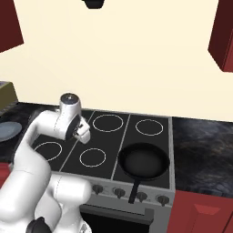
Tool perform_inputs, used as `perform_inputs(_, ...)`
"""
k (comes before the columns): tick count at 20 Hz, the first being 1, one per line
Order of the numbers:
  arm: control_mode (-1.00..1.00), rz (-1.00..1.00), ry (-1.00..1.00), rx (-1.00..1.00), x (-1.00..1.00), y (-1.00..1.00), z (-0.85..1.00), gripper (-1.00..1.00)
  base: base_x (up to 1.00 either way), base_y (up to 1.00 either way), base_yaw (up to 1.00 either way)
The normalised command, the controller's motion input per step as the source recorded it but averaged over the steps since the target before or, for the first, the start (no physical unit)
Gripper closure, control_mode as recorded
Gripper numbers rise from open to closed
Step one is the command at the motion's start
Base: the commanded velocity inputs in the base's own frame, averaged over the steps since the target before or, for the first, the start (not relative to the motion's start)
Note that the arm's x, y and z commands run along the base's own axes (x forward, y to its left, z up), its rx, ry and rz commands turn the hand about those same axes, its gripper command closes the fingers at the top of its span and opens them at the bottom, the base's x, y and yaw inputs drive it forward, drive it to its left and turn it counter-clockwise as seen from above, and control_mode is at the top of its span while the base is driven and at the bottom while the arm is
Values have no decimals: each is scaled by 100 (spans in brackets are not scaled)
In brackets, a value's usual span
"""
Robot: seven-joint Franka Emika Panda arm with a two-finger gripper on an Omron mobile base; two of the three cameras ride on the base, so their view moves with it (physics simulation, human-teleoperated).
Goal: Pick up the butter stick and place it in the pan. Then turn on the burner for the pan.
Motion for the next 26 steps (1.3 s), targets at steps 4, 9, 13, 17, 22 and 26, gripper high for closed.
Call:
perform_inputs(4,-100,-9,22,2,-8,-68,28,100,0,0,0)
perform_inputs(9,-100,-9,20,0,-17,-69,7,100,0,0,0)
perform_inputs(13,-100,-8,17,0,-22,-77,0,100,0,0,0)
perform_inputs(17,-100,-7,12,2,-23,-86,-4,100,0,0,0)
perform_inputs(22,-100,-6,12,7,-11,-88,-14,100,0,0,0)
perform_inputs(26,-100,-3,12,2,4,-61,-38,100,0,0,0)
